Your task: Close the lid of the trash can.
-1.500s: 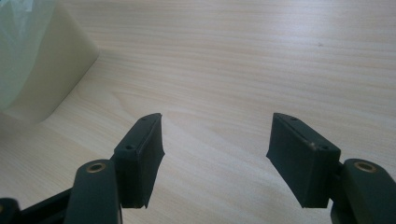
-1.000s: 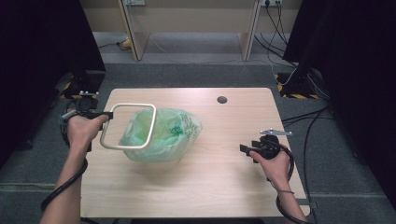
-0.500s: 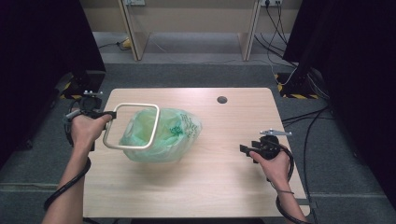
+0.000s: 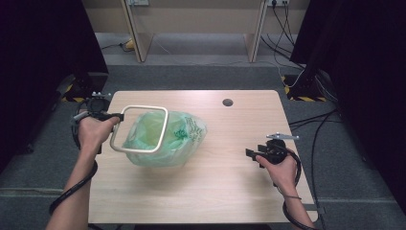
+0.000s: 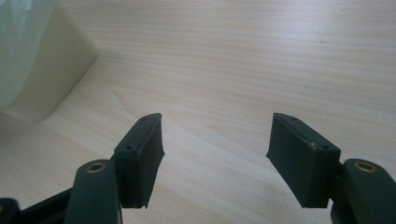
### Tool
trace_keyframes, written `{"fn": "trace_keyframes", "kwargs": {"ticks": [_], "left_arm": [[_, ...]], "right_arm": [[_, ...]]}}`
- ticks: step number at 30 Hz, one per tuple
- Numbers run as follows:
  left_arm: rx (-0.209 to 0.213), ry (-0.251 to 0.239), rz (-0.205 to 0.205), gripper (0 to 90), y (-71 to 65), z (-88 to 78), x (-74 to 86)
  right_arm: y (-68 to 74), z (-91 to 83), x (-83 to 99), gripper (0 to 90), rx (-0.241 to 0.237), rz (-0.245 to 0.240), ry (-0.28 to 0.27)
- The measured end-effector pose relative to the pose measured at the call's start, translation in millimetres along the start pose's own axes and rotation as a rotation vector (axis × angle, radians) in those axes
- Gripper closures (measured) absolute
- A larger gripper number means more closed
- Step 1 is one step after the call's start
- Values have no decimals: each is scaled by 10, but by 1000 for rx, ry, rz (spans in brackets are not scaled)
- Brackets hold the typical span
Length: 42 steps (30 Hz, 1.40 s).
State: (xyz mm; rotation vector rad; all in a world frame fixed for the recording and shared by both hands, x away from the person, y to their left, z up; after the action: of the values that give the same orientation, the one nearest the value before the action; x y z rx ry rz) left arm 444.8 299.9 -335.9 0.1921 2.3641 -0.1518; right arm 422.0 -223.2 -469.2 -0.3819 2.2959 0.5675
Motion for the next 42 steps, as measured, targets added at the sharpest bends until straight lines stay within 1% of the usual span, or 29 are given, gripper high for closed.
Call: {"fn": "trace_keyframes", "kwargs": {"ticks": [20, 25, 38, 42], "left_arm": [[9, 5, 18, 814, -152, 63, -53], [12, 10, 29, 814, -182, 71, -66], [16, 13, 30, 814, -243, 99, -87], [12, 11, 29, 814, -266, 105, -92]], "right_arm": [[7, 1, -12, 353, -1, 0, 1], [7, -6, -16, 353, 0, 2, 3], [20, 0, -32, 352, -4, -4, 1], [21, 0, -29, 352, -7, 3, 1]]}}
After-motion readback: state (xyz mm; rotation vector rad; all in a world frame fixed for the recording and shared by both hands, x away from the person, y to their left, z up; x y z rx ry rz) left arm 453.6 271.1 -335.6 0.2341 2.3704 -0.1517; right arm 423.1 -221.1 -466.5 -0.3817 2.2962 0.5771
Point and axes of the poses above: each handheld gripper's, and its own axes: z roughly forward along the jaws, x roughly out of its underside, y roughly to its left, the point moved 1 cm from there along z, roughly forward along the jaws, and after that the axes turned 1 degree about z, right-handed, at the moved point
